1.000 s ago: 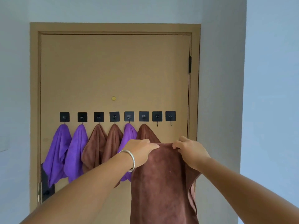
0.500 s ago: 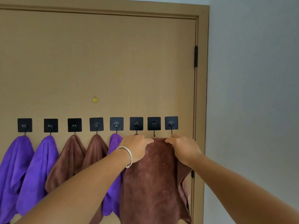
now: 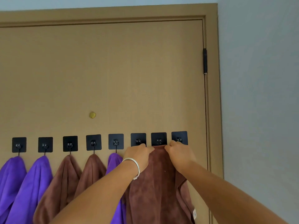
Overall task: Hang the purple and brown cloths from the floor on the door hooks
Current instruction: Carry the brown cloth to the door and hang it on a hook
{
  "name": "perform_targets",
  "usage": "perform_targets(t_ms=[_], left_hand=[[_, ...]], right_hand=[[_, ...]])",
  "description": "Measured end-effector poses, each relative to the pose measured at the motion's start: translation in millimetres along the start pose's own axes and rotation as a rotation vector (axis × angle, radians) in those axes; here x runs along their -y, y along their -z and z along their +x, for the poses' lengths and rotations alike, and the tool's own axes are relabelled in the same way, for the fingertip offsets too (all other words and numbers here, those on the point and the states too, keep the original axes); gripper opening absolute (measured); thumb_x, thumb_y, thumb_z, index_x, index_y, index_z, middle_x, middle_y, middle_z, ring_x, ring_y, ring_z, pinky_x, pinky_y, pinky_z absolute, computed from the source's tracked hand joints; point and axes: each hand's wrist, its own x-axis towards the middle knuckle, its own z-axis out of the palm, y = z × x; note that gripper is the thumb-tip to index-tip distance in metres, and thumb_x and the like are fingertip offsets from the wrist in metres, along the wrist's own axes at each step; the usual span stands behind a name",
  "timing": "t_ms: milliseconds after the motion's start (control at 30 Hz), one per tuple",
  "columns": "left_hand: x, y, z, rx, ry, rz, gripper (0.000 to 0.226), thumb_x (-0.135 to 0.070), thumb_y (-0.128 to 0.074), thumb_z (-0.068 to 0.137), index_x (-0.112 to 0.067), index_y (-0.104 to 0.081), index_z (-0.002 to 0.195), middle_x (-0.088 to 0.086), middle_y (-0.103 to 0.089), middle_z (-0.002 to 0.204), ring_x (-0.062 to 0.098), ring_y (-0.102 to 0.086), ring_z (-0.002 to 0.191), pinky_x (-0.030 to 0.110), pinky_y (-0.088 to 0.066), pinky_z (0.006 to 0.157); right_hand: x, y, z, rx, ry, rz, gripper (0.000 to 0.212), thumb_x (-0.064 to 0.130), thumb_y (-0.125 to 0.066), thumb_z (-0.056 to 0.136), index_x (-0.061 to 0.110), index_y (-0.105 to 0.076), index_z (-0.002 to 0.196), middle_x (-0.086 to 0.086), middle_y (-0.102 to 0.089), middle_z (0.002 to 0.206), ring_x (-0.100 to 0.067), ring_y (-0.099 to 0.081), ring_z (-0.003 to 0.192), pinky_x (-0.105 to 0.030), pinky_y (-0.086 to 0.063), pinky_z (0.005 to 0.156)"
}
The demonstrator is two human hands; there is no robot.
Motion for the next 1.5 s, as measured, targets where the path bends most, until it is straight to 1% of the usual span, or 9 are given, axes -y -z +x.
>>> perform_targets(t_ms=[267, 400, 567, 767, 900, 1100, 1167, 1300, 1500], left_hand=[[-17.5, -28.9, -10.8, -0.032, -0.004, 0.009, 0.029, -0.04, -0.035, 0.099, -0.029, -0.054, 0.117, 0.002, -0.061, 0.104, 0.026, -0.06, 0.094, 0.035, -0.048, 0.073], [-37.5, -36.2, -13.6, 0.017, 0.062, -0.105, 0.028, -0.034, -0.035, 0.098, -0.025, -0.057, 0.113, 0.0, -0.064, 0.103, 0.024, -0.063, 0.091, 0.036, -0.051, 0.075], [-52.3, -50.9, -20.5, 0.111, 0.21, -0.363, 0.026, -0.018, -0.038, 0.095, -0.014, -0.06, 0.107, 0.008, -0.046, 0.122, 0.031, -0.06, 0.093, 0.034, -0.045, 0.083], [-57.9, -57.5, -36.3, 0.194, 0.309, -0.627, 0.022, -0.02, -0.043, 0.094, -0.012, -0.058, 0.107, 0.007, -0.055, 0.119, 0.024, -0.058, 0.103, 0.026, -0.043, 0.092], [-54.4, -53.1, -46.2, 0.198, 0.26, -0.525, 0.023, -0.015, -0.042, 0.092, -0.019, -0.055, 0.111, 0.002, -0.063, 0.114, 0.021, -0.06, 0.101, 0.029, -0.046, 0.092], [-51.5, -19.8, -45.2, 0.018, 0.115, -0.23, 0.038, -0.028, -0.036, 0.096, -0.023, -0.04, 0.134, 0.002, -0.054, 0.123, 0.026, -0.057, 0.104, 0.036, -0.045, 0.081], [-49.7, -16.3, -46.4, -0.044, 0.071, -0.163, 0.05, -0.035, -0.036, 0.098, -0.022, -0.027, 0.146, 0.001, -0.044, 0.138, 0.022, -0.048, 0.12, 0.036, -0.043, 0.09], [-48.0, -13.9, -51.9, -0.157, 0.02, -0.081, 0.063, -0.044, -0.033, 0.098, -0.022, -0.01, 0.152, 0.0, -0.017, 0.157, 0.018, -0.011, 0.144, 0.037, -0.015, 0.117], [-41.8, -20.7, -82.1, -0.193, 0.109, -0.036, 0.064, -0.056, -0.017, 0.096, -0.029, -0.003, 0.152, -0.003, -0.007, 0.16, 0.016, 0.007, 0.146, 0.046, 0.003, 0.117]], right_hand=[[17.0, -33.0, -5.2, 0.008, -0.019, 0.008, 0.031, 0.002, -0.047, 0.09, 0.011, -0.051, 0.12, -0.009, -0.055, 0.113, -0.025, -0.054, 0.1, -0.035, -0.047, 0.076], [24.3, -44.2, -12.8, -0.015, -0.034, 0.028, 0.032, 0.008, -0.048, 0.092, 0.012, -0.048, 0.124, -0.009, -0.055, 0.114, -0.026, -0.053, 0.1, -0.037, -0.046, 0.083], [29.4, -48.7, -19.6, -0.037, -0.069, 0.02, 0.028, 0.01, -0.045, 0.094, 0.012, -0.054, 0.12, -0.009, -0.048, 0.122, -0.027, -0.043, 0.112, -0.037, -0.036, 0.096], [38.5, -54.9, -29.4, 0.141, -0.203, 0.347, 0.034, 0.018, -0.043, 0.098, 0.014, -0.038, 0.131, -0.006, -0.06, 0.115, -0.024, -0.062, 0.096, -0.033, -0.049, 0.077], [40.0, -56.8, -37.0, 0.235, -0.184, 0.32, 0.057, 0.024, -0.046, 0.098, 0.014, -0.019, 0.146, -0.01, -0.055, 0.126, -0.024, -0.06, 0.103, -0.034, -0.05, 0.083], [27.8, -44.5, -47.0, 0.025, -0.134, 0.229, 0.032, 0.021, -0.05, 0.092, 0.021, -0.046, 0.124, -0.003, -0.057, 0.117, -0.021, -0.056, 0.099, -0.035, -0.048, 0.082], [26.5, -41.8, -48.6, -0.039, -0.1, 0.25, 0.034, 0.022, -0.047, 0.092, 0.022, -0.047, 0.126, -0.001, -0.056, 0.12, -0.021, -0.054, 0.102, -0.035, -0.046, 0.086], [23.1, -37.9, -55.4, -0.155, -0.04, 0.26, 0.034, 0.024, -0.043, 0.092, 0.023, -0.054, 0.124, 0.001, -0.058, 0.119, -0.021, -0.051, 0.106, -0.036, -0.043, 0.09], [24.2, -20.1, -78.9, -0.279, -0.082, 0.246, 0.032, 0.029, -0.045, 0.089, 0.026, -0.059, 0.118, 0.006, -0.059, 0.111, -0.017, -0.05, 0.107, -0.035, -0.038, 0.097]])
